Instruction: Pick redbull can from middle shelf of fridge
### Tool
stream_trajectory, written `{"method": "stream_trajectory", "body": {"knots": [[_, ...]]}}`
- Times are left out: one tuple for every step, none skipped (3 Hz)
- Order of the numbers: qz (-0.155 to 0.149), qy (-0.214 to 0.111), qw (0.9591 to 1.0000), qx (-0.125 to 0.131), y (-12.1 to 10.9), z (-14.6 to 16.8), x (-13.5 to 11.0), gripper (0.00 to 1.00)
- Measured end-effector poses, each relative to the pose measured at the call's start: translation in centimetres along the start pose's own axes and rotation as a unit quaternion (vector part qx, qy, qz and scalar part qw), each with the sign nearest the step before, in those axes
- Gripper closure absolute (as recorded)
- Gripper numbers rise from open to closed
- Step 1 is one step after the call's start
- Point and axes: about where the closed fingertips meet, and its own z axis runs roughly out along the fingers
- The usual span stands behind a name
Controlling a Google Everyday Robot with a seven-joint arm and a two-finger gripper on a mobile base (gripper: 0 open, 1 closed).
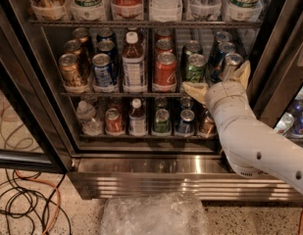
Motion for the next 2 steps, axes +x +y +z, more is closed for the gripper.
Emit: {"method": "stream_trajectory", "body": {"knots": [[-0.001,-0.002,0.9997,0.026,-1.31,-0.04,-0.18,0.00],[-0.001,-0.002,0.9997,0.026,-1.31,-0.04,-0.18,0.00]]}}
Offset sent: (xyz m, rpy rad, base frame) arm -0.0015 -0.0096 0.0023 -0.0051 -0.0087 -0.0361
